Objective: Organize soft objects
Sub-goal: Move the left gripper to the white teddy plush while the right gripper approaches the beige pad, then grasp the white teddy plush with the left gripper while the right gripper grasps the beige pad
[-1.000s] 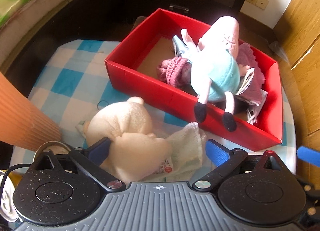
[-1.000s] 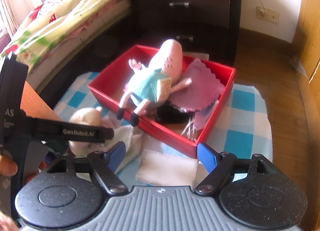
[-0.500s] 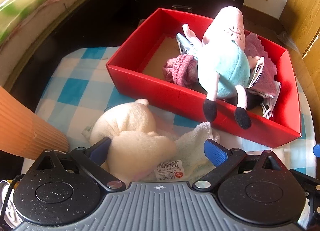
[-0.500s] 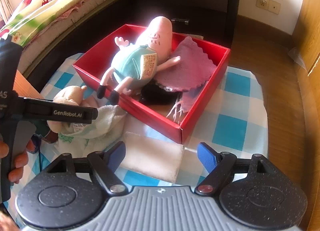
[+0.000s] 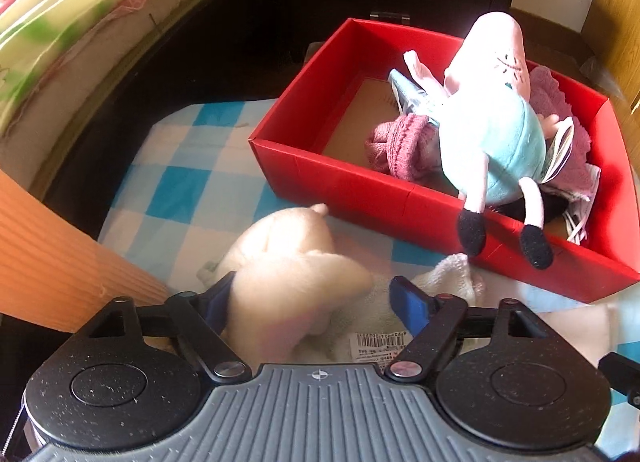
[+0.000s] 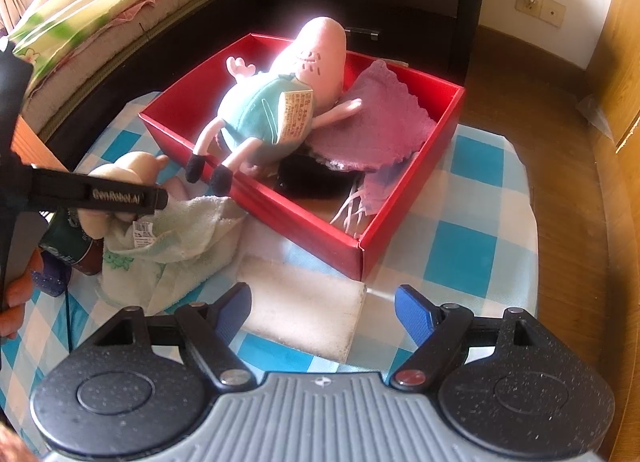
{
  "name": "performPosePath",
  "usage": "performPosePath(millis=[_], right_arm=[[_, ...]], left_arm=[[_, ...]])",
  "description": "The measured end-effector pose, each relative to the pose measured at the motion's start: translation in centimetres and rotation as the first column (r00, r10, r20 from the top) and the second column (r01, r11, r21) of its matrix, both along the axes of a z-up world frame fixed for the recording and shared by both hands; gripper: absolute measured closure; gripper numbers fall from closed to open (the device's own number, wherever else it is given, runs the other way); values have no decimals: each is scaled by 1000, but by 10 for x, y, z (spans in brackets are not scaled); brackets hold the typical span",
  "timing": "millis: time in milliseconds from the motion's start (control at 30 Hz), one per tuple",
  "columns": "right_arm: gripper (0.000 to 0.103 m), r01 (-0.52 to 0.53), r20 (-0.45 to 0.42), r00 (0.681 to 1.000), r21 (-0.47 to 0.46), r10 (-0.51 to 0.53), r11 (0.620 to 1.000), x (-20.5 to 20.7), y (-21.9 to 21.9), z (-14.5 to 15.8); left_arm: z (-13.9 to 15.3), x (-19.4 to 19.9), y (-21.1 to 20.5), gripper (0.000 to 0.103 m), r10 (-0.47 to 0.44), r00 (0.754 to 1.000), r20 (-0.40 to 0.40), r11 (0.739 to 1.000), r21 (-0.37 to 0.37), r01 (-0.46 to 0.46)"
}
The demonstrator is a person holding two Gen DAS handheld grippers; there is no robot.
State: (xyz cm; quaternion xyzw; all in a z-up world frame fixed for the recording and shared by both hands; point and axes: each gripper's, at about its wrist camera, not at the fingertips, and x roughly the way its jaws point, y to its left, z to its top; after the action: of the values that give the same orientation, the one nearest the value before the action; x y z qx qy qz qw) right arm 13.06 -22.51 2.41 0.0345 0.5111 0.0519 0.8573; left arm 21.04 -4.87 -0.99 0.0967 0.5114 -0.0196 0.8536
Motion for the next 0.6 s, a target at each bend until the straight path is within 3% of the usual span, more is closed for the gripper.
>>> performPosePath(millis=[100, 233, 467, 600], right_arm=[[45, -9, 6, 1000, 3, 9, 1000, -1, 1, 1], [46, -13, 5, 1000, -6, 13, 1000, -4, -1, -1], [46, 0, 12, 1000, -6, 0, 1000, -3, -7, 0], [47, -15, 29, 999, -19, 15, 1000, -5, -3, 4]], left_arm=[[4, 3, 3, 23, 20, 1000, 8, 999, -34, -20], [10, 5, 4, 39, 40, 998, 39, 998, -49, -38], [18, -8, 12, 54, 36, 998, 48, 997, -64, -33], [29, -21, 19, 59, 33, 999, 33, 989, -144, -28]])
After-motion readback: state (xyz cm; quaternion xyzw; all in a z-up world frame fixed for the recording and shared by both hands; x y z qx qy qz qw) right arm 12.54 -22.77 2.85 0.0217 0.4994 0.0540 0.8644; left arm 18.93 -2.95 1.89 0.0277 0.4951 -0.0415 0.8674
